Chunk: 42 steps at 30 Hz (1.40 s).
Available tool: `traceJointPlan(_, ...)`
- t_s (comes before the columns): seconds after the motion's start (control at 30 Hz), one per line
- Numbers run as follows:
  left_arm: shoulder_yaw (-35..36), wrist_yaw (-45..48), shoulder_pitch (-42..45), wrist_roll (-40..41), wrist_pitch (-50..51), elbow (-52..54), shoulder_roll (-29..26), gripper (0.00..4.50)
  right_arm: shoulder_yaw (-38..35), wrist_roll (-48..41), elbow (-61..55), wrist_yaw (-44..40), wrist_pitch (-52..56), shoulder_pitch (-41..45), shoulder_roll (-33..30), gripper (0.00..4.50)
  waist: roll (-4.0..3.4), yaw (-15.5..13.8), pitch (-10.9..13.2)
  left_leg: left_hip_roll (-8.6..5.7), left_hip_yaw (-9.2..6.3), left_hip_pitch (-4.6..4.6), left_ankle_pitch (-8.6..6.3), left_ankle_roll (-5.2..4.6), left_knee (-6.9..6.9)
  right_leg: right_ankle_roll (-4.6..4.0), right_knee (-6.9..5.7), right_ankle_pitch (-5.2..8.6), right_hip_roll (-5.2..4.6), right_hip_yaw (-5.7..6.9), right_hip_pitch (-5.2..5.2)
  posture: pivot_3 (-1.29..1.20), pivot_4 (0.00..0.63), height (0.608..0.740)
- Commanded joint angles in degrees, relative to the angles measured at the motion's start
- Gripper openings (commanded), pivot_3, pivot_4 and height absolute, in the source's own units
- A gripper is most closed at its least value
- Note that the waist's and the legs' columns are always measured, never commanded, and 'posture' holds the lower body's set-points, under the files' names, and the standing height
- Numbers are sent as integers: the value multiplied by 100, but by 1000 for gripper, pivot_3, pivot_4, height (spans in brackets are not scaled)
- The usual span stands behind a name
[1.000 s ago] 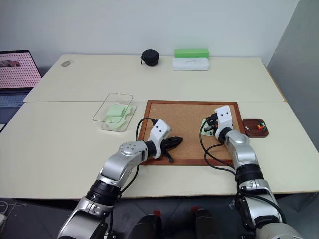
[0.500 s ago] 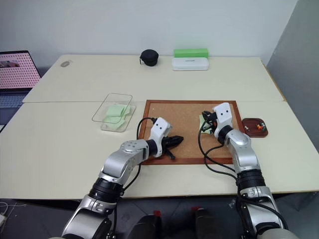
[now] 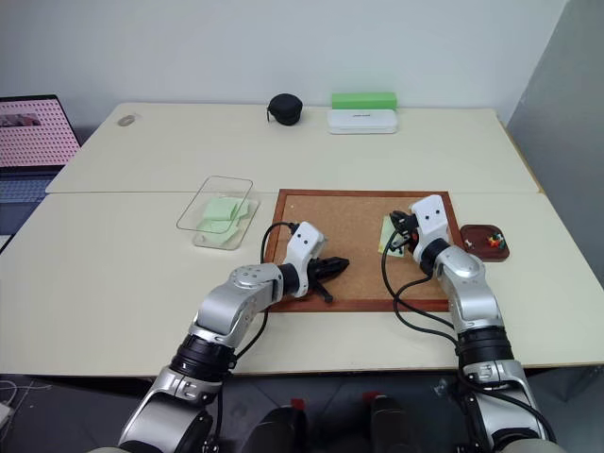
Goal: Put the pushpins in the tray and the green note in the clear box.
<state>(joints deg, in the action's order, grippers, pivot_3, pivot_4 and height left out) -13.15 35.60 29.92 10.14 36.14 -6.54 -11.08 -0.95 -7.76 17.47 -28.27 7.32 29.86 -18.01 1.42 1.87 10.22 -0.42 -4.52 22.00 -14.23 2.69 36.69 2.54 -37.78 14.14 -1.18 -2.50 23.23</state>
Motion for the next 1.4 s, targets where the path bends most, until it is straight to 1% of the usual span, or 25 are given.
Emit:
traceJointPlan(0.03,-63,3,9,-39,46,-68,5,0,-38,37,-144,20,-38,130,-67,39,0,-1,0,0,0,0,0,0,0,0,0,0,0,0,0,0,150,740)
traceJointPlan(0.4,-62,-46,-55,-51,53,49,-6,0,305,252,-122,-164,249,45,-87,39,0,-1,0,0,0,0,0,0,0,0,0,0,0,0,0,0,150,740)
traceJointPlan(0.93,-68,-57,-67,-64,33,39,-6,0,217,359,-8,-9,140,130,-229,39,0,-2,0,1,0,0,0,0,0,0,0,0,0,0,0,0,150,740)
traceJointPlan(1.4,-81,-63,-92,-85,29,68,-32,0,200,307,-2,-14,129,145,-156,39,0,-2,0,1,0,0,0,0,0,0,0,0,0,0,0,0,150,740)
